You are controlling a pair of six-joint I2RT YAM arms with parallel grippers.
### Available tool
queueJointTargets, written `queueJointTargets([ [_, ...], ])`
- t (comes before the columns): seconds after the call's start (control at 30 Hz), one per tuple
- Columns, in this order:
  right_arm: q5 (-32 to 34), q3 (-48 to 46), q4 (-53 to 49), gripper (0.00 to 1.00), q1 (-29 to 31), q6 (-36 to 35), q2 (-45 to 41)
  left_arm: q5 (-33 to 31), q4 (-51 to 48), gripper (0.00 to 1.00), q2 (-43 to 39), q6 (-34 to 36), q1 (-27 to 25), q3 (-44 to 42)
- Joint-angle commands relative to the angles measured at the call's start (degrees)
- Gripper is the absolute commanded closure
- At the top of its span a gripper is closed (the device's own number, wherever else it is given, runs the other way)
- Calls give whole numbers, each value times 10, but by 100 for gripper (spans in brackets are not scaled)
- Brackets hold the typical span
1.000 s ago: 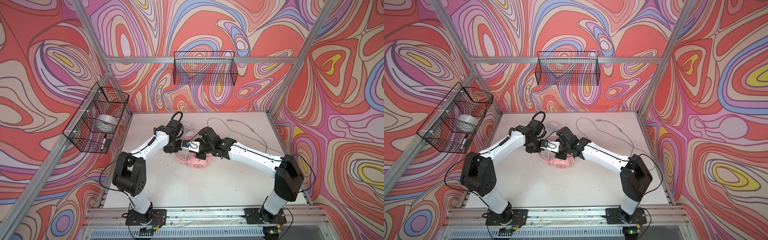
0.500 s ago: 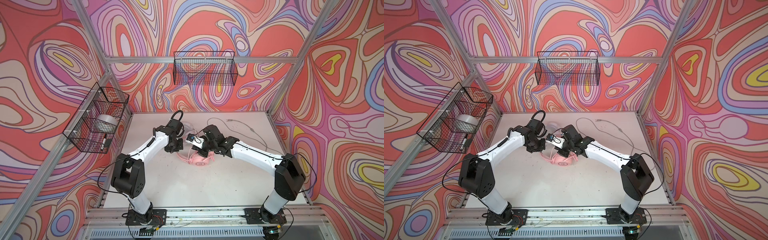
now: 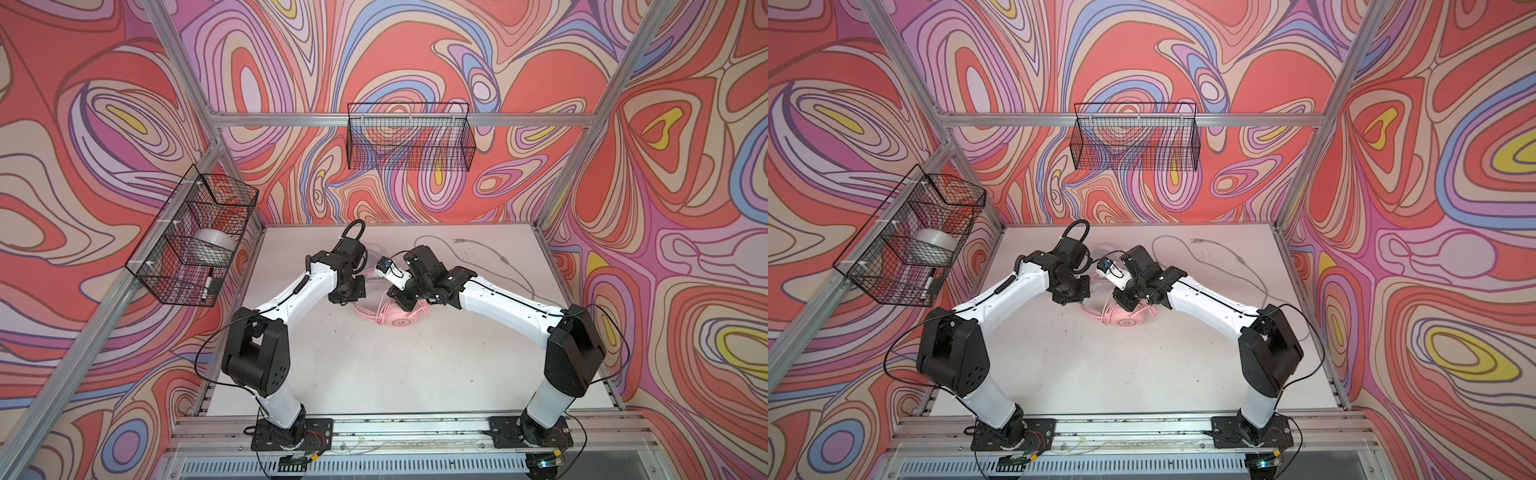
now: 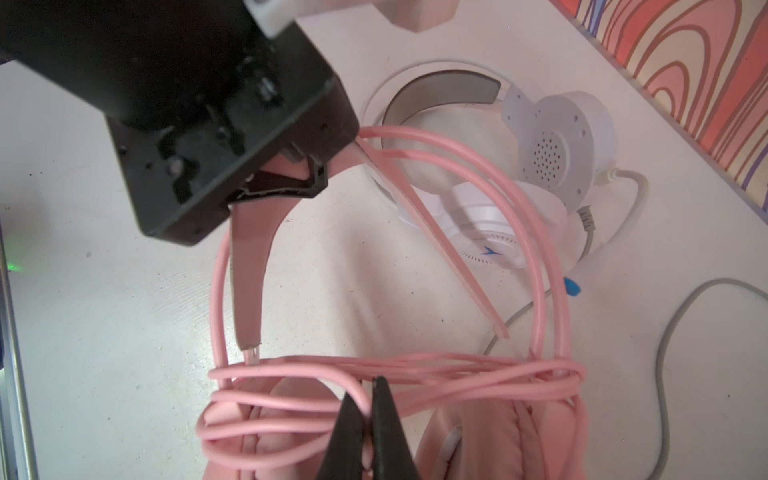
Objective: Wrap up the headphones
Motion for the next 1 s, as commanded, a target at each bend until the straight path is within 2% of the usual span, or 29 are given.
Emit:
queueJointTargets([
  [0.0, 79, 23, -17, 100, -23, 47, 7, -26, -61, 100, -31, 7, 1, 9],
  [0.23, 101, 39, -34, 100, -23, 105, 35, -25, -61, 100, -26, 4, 1, 13],
  [0.47, 110, 46, -41, 99, -23, 123, 42, -25, -65, 100, -21, 2, 1, 8],
  [0.97, 108, 55, -39, 86, -23, 138, 28, -30, -78, 100, -4, 1, 2, 12],
])
